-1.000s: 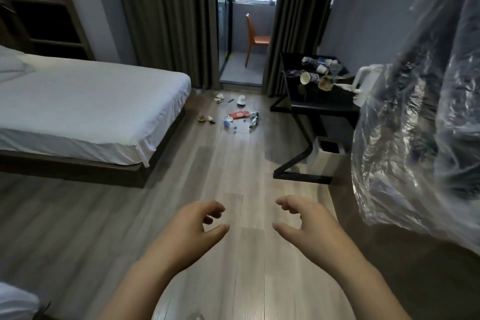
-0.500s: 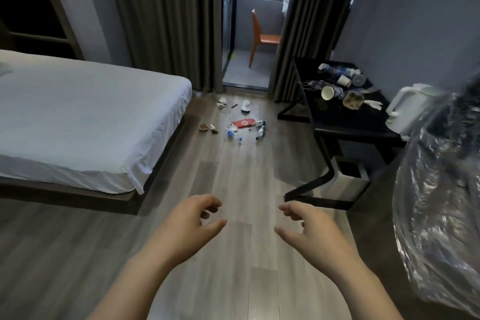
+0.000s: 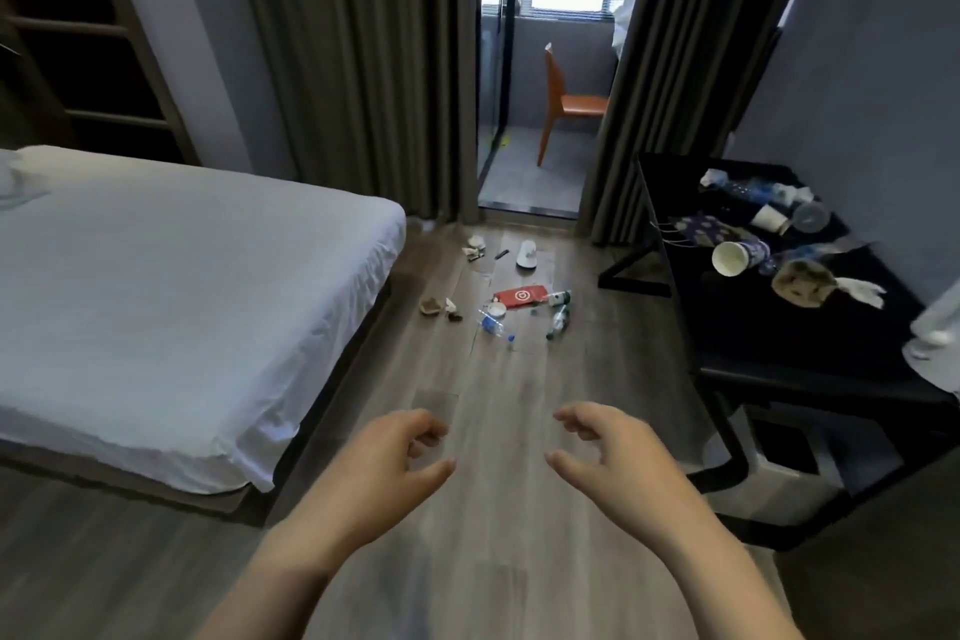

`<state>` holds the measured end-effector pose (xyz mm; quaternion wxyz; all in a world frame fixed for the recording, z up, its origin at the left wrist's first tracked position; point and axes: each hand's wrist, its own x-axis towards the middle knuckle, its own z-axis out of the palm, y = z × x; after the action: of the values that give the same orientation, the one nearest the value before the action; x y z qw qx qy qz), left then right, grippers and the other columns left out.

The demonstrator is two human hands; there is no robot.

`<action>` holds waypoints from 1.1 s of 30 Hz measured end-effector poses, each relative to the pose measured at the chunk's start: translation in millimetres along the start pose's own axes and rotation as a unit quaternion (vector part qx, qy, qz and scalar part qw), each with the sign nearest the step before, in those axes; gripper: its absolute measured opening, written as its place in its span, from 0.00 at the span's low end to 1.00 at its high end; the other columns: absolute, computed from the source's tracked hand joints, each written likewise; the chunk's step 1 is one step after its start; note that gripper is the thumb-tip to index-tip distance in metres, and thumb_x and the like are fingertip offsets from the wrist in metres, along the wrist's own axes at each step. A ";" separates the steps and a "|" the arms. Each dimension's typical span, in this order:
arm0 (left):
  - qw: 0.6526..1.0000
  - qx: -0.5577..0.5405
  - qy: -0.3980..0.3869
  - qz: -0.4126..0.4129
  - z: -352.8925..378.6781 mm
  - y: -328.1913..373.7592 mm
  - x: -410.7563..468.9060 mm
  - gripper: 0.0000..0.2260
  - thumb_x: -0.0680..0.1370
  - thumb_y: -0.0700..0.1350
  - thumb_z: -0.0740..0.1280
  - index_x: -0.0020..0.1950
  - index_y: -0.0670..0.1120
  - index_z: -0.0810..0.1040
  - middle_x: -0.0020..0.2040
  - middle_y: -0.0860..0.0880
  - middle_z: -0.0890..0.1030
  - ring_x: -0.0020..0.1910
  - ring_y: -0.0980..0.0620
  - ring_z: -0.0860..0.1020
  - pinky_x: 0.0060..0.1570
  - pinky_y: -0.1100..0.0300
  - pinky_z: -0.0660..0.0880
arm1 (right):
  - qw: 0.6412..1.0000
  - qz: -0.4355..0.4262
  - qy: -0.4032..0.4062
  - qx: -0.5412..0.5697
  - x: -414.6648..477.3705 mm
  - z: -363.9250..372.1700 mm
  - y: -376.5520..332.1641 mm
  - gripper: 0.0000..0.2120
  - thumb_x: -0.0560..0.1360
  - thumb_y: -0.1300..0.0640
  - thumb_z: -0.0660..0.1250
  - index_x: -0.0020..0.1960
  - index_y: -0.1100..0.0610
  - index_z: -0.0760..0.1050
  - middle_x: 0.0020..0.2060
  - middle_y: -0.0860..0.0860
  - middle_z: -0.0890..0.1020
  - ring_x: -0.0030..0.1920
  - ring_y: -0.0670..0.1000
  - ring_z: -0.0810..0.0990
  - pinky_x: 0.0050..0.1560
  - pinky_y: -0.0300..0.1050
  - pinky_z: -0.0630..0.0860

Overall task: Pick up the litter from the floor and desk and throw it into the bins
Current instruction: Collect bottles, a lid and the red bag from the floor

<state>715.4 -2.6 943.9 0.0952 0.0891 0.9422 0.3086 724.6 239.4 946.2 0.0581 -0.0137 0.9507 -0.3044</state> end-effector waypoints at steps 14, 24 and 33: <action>0.999 0.003 -0.035 -0.013 -49.2 -70.0 258.0 0.16 0.75 0.57 0.68 0.61 0.57 0.74 0.56 0.59 0.76 0.50 0.62 0.76 0.53 0.63 0.76 | 0.999 0.024 -0.026 0.000 265.7 6.1 0.8 0.21 0.73 0.46 0.69 0.65 0.45 0.72 0.58 0.42 0.76 0.54 0.37 0.72 0.51 0.33 0.68; 0.996 0.008 -0.085 0.000 -92.8 -106.6 432.5 0.17 0.75 0.56 0.67 0.62 0.55 0.75 0.58 0.58 0.76 0.52 0.61 0.77 0.53 0.63 0.75 | 0.996 0.076 -0.035 0.008 425.3 11.1 -5.5 0.21 0.72 0.46 0.70 0.64 0.44 0.73 0.55 0.41 0.77 0.53 0.37 0.73 0.50 0.30 0.68; 0.996 0.018 -0.081 -0.025 -85.9 -106.3 610.2 0.17 0.74 0.56 0.68 0.61 0.55 0.75 0.58 0.57 0.77 0.50 0.60 0.77 0.52 0.63 0.76 | 0.996 0.074 -0.030 0.040 605.1 -20.9 53.2 0.19 0.72 0.50 0.71 0.62 0.47 0.75 0.50 0.41 0.76 0.51 0.39 0.75 0.52 0.33 0.70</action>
<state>94.2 2.8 872.2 0.1770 0.0922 0.9388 0.2807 121.8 257.6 870.5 0.1091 0.0495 0.9339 -0.3369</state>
